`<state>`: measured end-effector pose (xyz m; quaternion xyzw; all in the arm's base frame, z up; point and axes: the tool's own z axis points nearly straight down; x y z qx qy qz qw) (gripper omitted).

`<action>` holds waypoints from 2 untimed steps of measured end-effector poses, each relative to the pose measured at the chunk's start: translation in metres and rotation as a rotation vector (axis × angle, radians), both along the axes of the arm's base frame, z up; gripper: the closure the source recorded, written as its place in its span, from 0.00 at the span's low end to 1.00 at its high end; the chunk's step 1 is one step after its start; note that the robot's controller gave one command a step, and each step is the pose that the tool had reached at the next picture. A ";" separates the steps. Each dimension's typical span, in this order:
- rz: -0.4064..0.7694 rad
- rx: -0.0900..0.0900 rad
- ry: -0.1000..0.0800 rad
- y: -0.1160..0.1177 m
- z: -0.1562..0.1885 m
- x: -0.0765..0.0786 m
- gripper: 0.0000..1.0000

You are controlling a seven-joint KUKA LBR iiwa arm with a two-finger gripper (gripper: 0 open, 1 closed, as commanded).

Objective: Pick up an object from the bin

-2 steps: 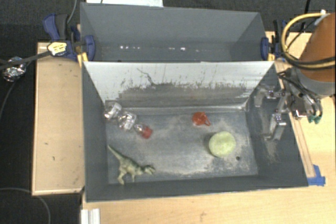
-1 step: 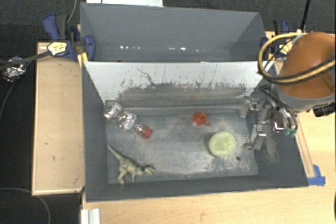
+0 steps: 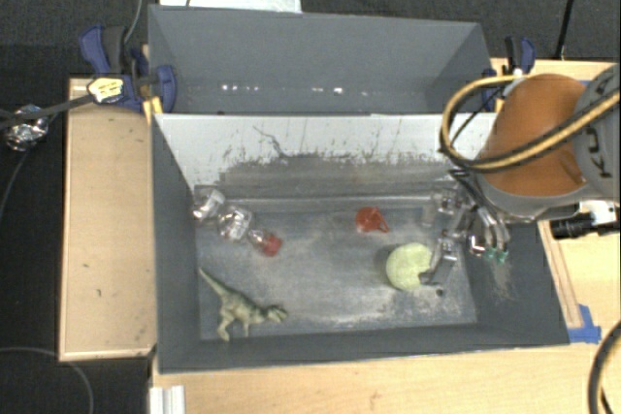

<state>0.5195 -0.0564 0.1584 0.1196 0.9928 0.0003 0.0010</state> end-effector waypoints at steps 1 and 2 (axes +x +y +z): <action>0.044 -0.001 -0.005 -0.003 -0.022 -0.005 0.00; -0.103 0.000 -0.006 0.007 -0.074 -0.010 0.00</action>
Offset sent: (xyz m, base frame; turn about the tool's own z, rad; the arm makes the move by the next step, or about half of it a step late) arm -0.0138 0.0105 -0.0884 0.1208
